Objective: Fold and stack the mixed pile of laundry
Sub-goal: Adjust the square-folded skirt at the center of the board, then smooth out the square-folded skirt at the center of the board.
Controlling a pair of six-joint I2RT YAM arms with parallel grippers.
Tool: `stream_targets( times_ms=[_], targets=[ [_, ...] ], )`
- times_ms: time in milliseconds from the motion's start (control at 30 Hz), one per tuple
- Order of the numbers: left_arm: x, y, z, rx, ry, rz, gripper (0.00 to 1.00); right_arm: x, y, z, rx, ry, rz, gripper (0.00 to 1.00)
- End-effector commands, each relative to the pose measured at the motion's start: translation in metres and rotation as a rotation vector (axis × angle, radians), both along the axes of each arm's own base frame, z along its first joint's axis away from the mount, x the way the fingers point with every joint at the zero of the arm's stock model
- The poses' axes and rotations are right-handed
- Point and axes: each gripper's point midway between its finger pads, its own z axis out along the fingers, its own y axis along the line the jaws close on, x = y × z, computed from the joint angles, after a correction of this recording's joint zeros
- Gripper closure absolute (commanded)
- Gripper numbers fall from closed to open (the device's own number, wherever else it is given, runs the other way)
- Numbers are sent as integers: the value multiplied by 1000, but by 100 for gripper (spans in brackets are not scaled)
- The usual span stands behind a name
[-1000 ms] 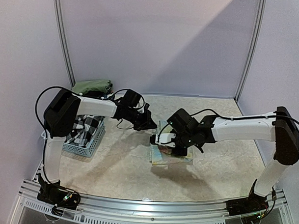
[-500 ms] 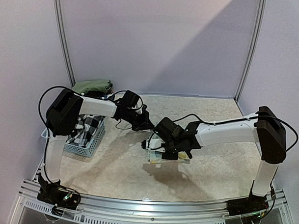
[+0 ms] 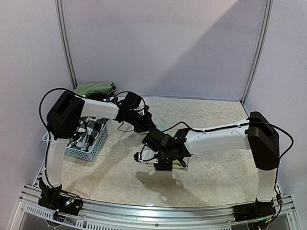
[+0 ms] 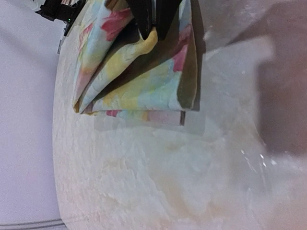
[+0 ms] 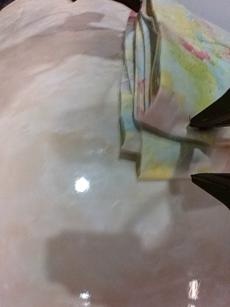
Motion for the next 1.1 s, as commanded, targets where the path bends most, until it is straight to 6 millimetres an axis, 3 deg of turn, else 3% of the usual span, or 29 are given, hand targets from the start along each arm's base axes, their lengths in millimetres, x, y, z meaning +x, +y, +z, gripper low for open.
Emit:
stream_targets(
  times_ms=[0, 100, 167, 200, 333, 467, 600, 733, 933, 1067],
  targets=[
    [45, 22, 16, 31, -125, 79, 90, -30, 24, 5, 45, 166, 29, 62],
    [56, 33, 42, 76, -210, 107, 67, -35, 23, 36, 109, 186, 23, 43],
    [57, 38, 66, 97, -273, 104, 59, -36, 16, 59, 157, 200, 12, 23],
    [56, 40, 69, 107, -283, 102, 56, -33, 11, 77, 195, 201, 1, 20],
    [40, 46, 90, 111, -310, 96, 48, -24, -15, 118, 308, 283, -45, 19],
    [6, 36, 105, 121, -368, 38, 50, 16, -57, 147, 494, 352, -199, 20],
    [-36, 3, 107, 159, -432, -113, 52, 50, -87, 151, 620, 453, -336, 23],
    [-88, -19, 95, 266, -528, -382, 49, 65, -101, 142, 686, 590, -413, 24],
    [-163, -12, 73, 480, -764, -848, 50, 75, -117, 130, 701, 661, -470, 25],
    [-171, -2, 53, 666, -816, -1014, 53, 81, -126, 126, 711, 674, -491, 25]
  ],
)
